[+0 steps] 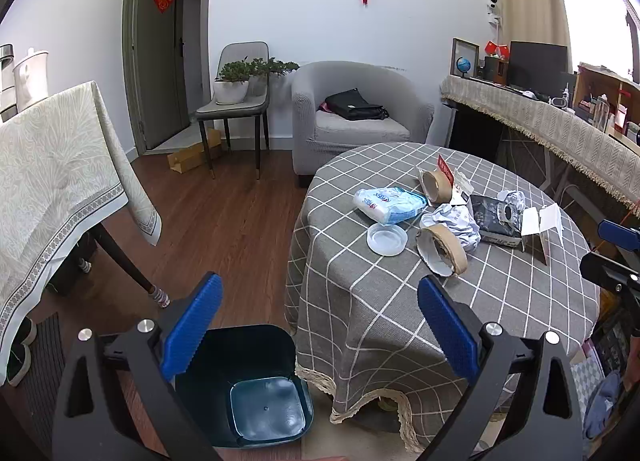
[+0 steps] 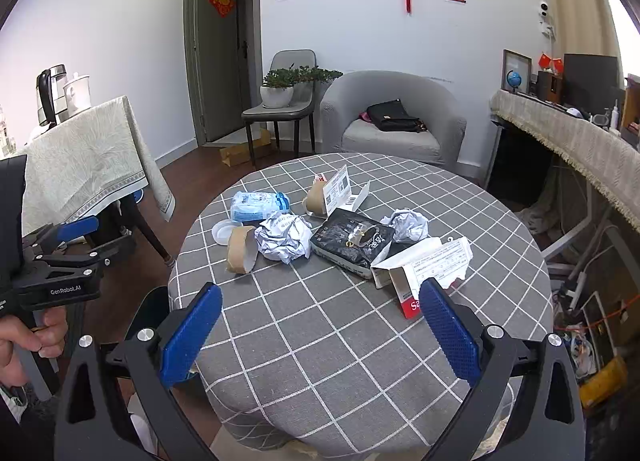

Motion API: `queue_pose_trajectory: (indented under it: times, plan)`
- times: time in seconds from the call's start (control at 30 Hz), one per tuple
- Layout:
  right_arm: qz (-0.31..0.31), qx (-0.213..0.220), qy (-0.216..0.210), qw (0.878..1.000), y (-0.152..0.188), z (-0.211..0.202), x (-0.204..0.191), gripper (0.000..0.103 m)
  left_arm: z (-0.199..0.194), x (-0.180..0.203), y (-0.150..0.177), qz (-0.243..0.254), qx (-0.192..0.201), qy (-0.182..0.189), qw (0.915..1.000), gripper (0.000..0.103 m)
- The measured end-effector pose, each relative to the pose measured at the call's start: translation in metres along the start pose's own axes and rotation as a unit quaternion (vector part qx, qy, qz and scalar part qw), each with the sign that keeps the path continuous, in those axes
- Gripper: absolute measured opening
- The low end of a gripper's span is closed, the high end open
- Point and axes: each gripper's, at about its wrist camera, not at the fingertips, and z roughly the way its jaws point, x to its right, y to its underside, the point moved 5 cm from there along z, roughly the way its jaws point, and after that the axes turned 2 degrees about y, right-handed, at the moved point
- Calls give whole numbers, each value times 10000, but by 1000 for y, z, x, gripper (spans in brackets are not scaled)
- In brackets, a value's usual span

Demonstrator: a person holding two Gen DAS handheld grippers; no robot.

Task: Collect trash

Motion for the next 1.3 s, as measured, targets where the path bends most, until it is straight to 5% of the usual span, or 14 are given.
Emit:
queue_pose_trajectory:
  times: [1.3]
  plan:
    - [-62, 9, 2, 10000, 2, 2, -6, 100, 2, 5, -1, 6, -9, 35, 10000, 100]
